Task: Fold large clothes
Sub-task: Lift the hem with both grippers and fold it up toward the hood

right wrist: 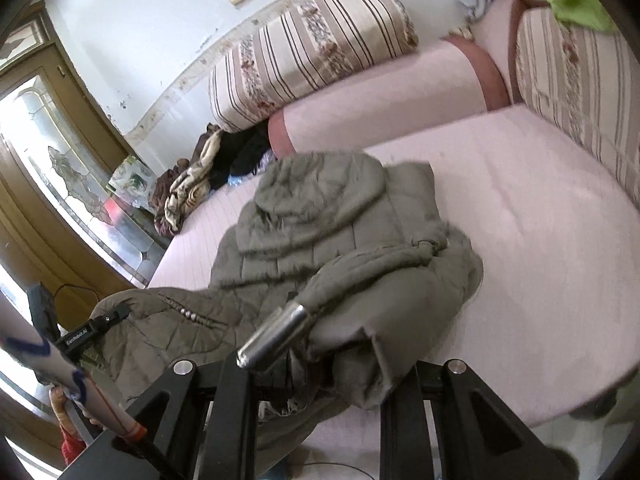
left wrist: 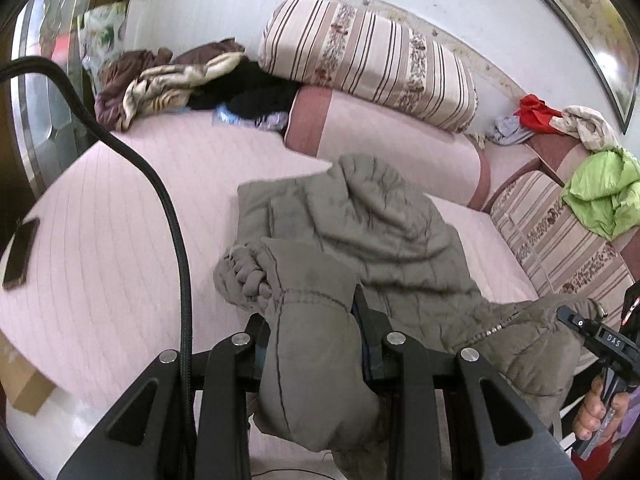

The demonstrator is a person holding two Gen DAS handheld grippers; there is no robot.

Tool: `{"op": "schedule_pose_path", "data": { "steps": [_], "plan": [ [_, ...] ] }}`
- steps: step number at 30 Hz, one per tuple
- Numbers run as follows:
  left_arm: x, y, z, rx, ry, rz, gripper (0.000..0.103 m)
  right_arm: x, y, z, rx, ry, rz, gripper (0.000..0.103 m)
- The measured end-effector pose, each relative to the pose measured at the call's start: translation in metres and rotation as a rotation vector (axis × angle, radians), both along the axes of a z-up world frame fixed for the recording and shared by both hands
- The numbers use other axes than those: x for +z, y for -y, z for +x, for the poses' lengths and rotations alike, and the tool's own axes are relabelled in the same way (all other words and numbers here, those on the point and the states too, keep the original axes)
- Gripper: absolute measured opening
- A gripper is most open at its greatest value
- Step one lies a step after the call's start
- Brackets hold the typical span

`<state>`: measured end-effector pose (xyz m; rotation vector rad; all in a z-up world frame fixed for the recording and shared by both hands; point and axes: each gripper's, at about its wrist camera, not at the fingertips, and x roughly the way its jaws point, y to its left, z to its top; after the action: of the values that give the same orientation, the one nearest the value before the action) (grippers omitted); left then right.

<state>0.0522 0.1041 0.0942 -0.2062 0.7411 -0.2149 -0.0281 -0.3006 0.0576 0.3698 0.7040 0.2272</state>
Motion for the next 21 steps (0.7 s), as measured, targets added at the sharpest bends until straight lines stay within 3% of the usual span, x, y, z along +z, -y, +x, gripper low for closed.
{"op": "schedule_pose_path", "data": {
  "steps": [11,21],
  "plan": [
    [0.03,0.015,0.06,0.002,0.043,0.078,0.029,0.031,0.004,0.073,-0.044,0.032,0.023,0.02],
    [0.031,0.033,0.138,0.033,0.015,0.12,0.03,0.039,0.007,0.146,-0.065,-0.006,-0.01,0.02]
  ]
}}
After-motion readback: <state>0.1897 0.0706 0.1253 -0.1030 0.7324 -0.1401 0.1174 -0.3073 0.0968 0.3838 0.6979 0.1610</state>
